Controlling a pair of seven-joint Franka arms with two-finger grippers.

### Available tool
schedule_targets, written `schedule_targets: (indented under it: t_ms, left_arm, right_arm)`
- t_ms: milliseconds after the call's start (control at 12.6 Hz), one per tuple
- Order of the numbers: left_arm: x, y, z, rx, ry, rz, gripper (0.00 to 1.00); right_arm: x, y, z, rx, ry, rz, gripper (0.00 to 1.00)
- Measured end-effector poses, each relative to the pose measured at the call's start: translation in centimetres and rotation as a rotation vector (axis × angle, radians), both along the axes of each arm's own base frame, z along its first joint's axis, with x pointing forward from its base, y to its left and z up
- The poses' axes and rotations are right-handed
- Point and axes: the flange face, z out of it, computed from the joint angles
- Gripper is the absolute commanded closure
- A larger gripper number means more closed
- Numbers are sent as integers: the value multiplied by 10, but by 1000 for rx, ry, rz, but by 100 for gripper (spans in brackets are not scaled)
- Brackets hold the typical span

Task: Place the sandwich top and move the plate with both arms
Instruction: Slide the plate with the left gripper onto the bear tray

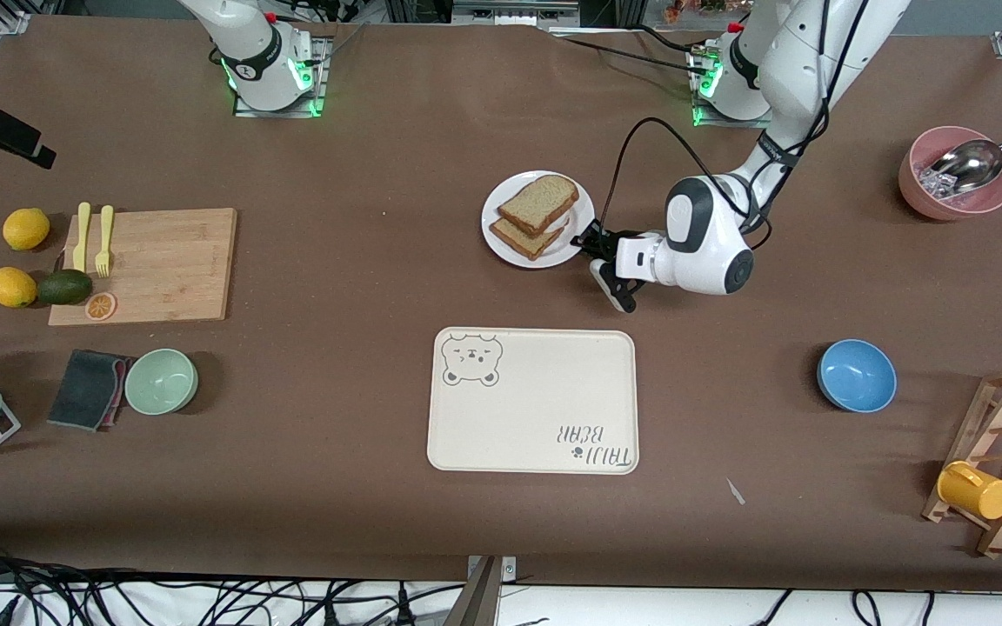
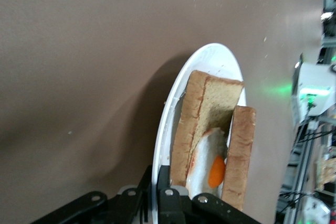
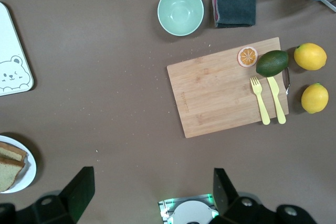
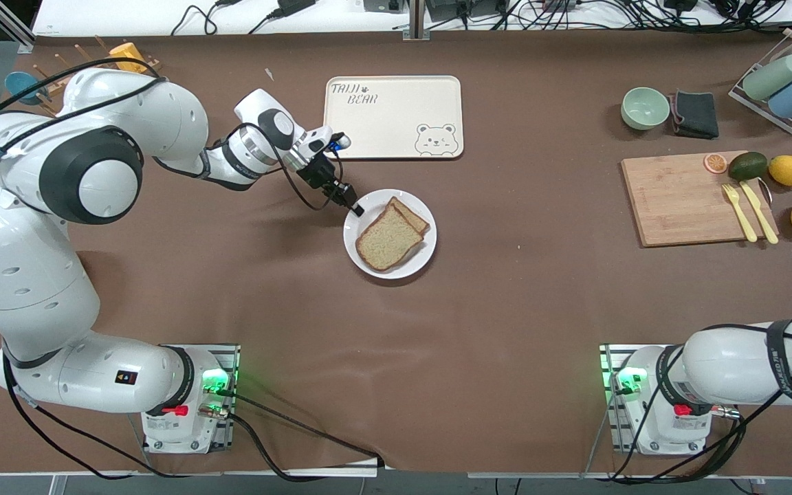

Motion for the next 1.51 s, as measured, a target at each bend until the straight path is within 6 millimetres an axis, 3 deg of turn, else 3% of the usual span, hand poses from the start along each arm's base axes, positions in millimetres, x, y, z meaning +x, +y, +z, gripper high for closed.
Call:
schedule_targets:
  t_ms: [478, 876, 1115, 1513]
  left_arm:
    - [30, 25, 25, -154, 103, 109, 100]
    - [96, 28, 59, -171, 80, 227, 100]
    - [142, 27, 56, -192, 81, 296, 100]
    - [200, 41, 42, -187, 75, 491, 100]
  right_arm:
    - [4, -6, -14, -35, 48, 76, 0]
    - [16, -11, -29, -78, 64, 77, 0]
    - [18, -10, -28, -80, 48, 80, 0]
    - [21, -8, -25, -82, 19, 85, 0]
